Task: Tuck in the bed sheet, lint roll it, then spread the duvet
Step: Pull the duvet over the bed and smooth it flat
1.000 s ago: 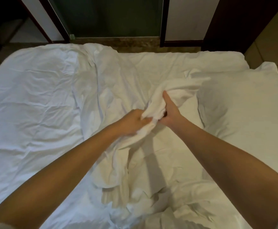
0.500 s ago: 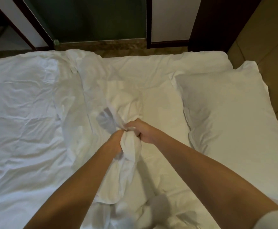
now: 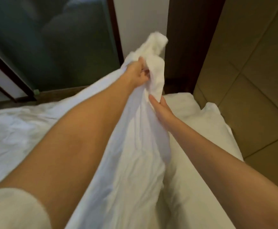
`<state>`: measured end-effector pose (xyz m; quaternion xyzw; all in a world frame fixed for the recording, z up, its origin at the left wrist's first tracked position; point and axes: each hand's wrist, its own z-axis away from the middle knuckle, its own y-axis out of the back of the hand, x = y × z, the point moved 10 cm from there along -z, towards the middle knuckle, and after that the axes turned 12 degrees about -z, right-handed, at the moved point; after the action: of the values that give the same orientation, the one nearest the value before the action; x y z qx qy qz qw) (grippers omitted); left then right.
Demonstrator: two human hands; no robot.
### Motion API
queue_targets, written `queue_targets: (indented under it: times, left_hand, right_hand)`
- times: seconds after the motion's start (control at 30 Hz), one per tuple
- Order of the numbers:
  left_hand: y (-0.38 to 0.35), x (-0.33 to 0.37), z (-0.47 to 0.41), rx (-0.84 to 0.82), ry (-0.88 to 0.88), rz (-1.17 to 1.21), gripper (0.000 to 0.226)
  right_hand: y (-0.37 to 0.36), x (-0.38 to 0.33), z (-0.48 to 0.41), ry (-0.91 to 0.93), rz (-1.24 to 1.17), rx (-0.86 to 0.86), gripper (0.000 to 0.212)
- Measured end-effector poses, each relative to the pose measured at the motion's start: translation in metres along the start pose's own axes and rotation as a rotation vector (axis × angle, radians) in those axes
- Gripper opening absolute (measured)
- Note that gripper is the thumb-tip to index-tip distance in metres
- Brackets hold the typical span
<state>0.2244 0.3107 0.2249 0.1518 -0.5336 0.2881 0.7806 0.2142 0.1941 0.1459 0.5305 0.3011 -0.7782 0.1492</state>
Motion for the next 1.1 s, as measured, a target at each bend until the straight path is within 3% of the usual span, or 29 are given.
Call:
queue_targets:
  times: [0.1, 0.23, 0.33, 0.43, 0.47, 0.53, 0.6, 0.73, 0.8, 0.9, 0.93, 1.0, 1.07, 1.1]
  left_hand:
    - [-0.023, -0.013, 0.006, -0.136, 0.032, -0.33, 0.058]
    - [-0.023, -0.148, 0.035, -0.174, 0.023, -0.799, 0.052]
    - [0.011, -0.279, 0.074, -0.066, 0.148, -0.994, 0.057]
    - [0.046, -0.4, 0.149, 0.0, 0.398, -1.09, 0.082]
    - [0.048, -0.43, 0.177, -0.01, 0.487, -1.078, 0.087]
    - [0.04, -0.467, 0.214, -0.045, 0.579, -1.0, 0.088]
    - [0.027, -0.466, 0.231, -0.041, 0.496, -0.925, 0.082]
    - [0.006, -0.411, 0.238, -0.11, 0.279, -1.167, 0.053]
    - [-0.022, -0.352, 0.232, -0.063, 0.055, -1.213, 0.04]
    - [-0.077, -0.261, 0.222, 0.089, -0.268, -1.025, 0.039]
    - [-0.097, -0.252, 0.218, 0.079, -0.279, -0.995, 0.039]
    - [-0.136, -0.274, 0.212, -0.081, -0.15, -0.994, 0.039]
    - [-0.162, -0.334, 0.227, -0.32, 0.053, -0.958, 0.042]
    - [-0.167, -0.363, 0.245, -0.405, 0.095, -0.935, 0.048]
  right_hand:
    - [0.039, 0.016, -0.02, -0.013, 0.262, 0.084, 0.076]
    - [0.107, 0.113, 0.007, -0.346, 0.503, 0.224, 0.08]
    - [0.135, 0.186, 0.074, -0.526, 0.476, 0.276, 0.08]
    - [0.136, 0.257, 0.142, -0.581, 0.403, 0.271, 0.106]
    - [0.13, 0.275, 0.168, -0.624, 0.355, 0.258, 0.102]
    - [0.115, 0.303, 0.207, -0.726, 0.138, 0.218, 0.071]
    - [0.105, 0.309, 0.221, -0.72, 0.008, 0.179, 0.045]
    - [0.1, 0.268, 0.206, -0.564, 0.132, 0.216, 0.043]
    - [0.106, 0.21, 0.186, -0.389, 0.249, 0.197, 0.039]
    - [0.151, 0.097, 0.166, -0.137, 0.352, 0.263, 0.021]
    - [0.171, 0.076, 0.166, -0.123, 0.324, 0.292, 0.017]
    - [0.207, 0.075, 0.173, -0.203, 0.242, 0.287, 0.038]
    - [0.229, 0.12, 0.198, -0.363, 0.284, 0.255, 0.064]
    - [0.237, 0.146, 0.218, -0.427, 0.319, 0.243, 0.066]
